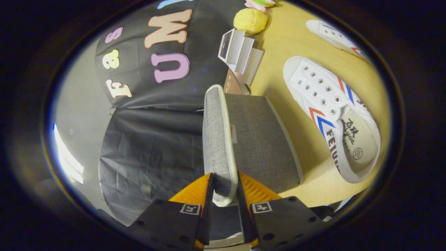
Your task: Open the storage box then place both shoes into the box .Put the left shoe in first, then the right shoe, with the right side of both shoes facing outward in a uniform manner.
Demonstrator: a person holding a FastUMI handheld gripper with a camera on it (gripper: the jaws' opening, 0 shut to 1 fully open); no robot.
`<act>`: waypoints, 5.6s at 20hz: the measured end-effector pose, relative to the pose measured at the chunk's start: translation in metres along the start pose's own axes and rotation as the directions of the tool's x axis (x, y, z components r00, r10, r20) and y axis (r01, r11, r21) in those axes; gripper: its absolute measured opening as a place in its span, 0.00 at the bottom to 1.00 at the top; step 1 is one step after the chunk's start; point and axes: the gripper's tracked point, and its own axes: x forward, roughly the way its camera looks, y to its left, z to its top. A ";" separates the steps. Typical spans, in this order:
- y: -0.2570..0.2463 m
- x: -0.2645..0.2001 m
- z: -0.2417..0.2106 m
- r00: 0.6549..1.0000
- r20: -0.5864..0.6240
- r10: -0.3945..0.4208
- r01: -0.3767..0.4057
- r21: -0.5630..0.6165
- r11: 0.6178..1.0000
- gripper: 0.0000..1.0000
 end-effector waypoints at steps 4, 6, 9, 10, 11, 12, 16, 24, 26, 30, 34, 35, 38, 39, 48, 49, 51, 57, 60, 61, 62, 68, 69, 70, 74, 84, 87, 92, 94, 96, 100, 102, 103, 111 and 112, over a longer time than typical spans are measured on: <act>0.005 0.004 -0.003 1.000 -0.004 0.027 -0.027 -0.028 0.999 0.34; 0.008 -0.001 0.004 1.000 0.008 0.012 -0.012 -0.034 0.999 0.17; 0.011 0.000 0.003 1.000 -0.003 -0.010 0.010 -0.056 0.998 0.08; 0.016 0.001 0.004 1.000 -0.004 -0.008 0.008 -0.059 0.998 0.07; 0.024 -0.002 0.004 1.000 -0.007 0.004 -0.004 -0.069 0.998 0.06; 0.034 -0.003 0.003 1.000 -0.013 0.017 -0.018 -0.079 0.997 0.05; 0.072 -0.004 0.003 0.999 -0.022 0.048 -0.051 -0.156 0.987 0.04; 0.142 0.015 -0.016 0.991 -0.061 0.123 -0.134 -0.246 0.960 0.06; 0.157 0.023 -0.024 0.987 -0.070 0.144 -0.157 -0.257 0.953 0.07; 0.181 0.036 -0.043 0.980 -0.097 0.176 -0.195 -0.266 0.944 0.08; 0.199 0.057 -0.061 0.975 -0.117 0.191 -0.217 -0.286 0.933 0.08; 0.202 0.063 -0.067 0.974 -0.122 0.192 -0.221 -0.291 0.931 0.08; 0.211 0.081 -0.081 0.972 -0.141 0.189 -0.224 -0.305 0.926 0.08; 0.214 0.086 -0.087 0.971 -0.148 0.187 -0.225 -0.315 0.922 0.08; 0.220 0.122 -0.124 0.976 -0.181 0.122 -0.199 -0.504 0.840 0.48; 0.220 0.122 -0.125 0.977 -0.178 0.121 -0.197 -0.513 0.835 0.55; 0.217 0.122 -0.118 0.984 -0.144 0.108 -0.169 -0.542 0.823 0.69; 0.205 0.099 -0.081 0.996 -0.030 0.084 -0.084 -0.616 0.784 0.98; 0.199 0.083 -0.062 0.997 0.018 0.071 -0.043 -0.639 0.768 0.98; 0.195 0.077 -0.055 0.998 0.032 0.063 -0.027 -0.646 0.763 0.99; 0.190 0.071 -0.048 0.997 0.049 0.053 -0.008 -0.653 0.757 0.99; 0.168 0.028 0.000 0.988 0.152 0.011 0.096 -0.675 0.731 0.99; 0.164 0.021 0.008 0.986 0.169 0.003 0.114 -0.676 0.728 0.99; 0.159 0.013 0.016 0.983 0.185 -0.003 0.129 -0.675 0.727 0.99; 0.140 -0.013 0.049 0.967 0.250 -0.040 0.202 -0.669 0.716 0.99; 0.064 -0.064 0.115 0.914 0.359 -0.189 0.392 -0.660 0.641 1.00; 0.034 -0.071 0.127 0.895 0.373 -0.246 0.443 -0.669 0.597 1.00; -0.015 -0.074 0.140 0.866 0.367 -0.340 0.499 -0.677 0.542 1.00; -0.033 -0.074 0.140 0.858 0.352 -0.373 0.509 -0.679 0.529 1.00; -0.052 -0.075 0.137 0.849 0.334 -0.409 0.516 -0.691 0.507 1.00; -0.085 -0.073 0.136 0.829 0.296 -0.474 0.519 -0.722 0.457 1.00; -0.098 -0.074 0.130 0.819 0.274 -0.504 0.517 -0.735 0.440 1.00; -0.106 -0.074 0.130 0.811 0.266 -0.521 0.518 -0.742 0.426 1.00; -0.154 -0.070 0.129 0.730 0.218 -0.647 0.525 -0.785 0.328 0.94; -0.157 -0.069 0.129 0.723 0.213 -0.657 0.526 -0.787 0.324 0.89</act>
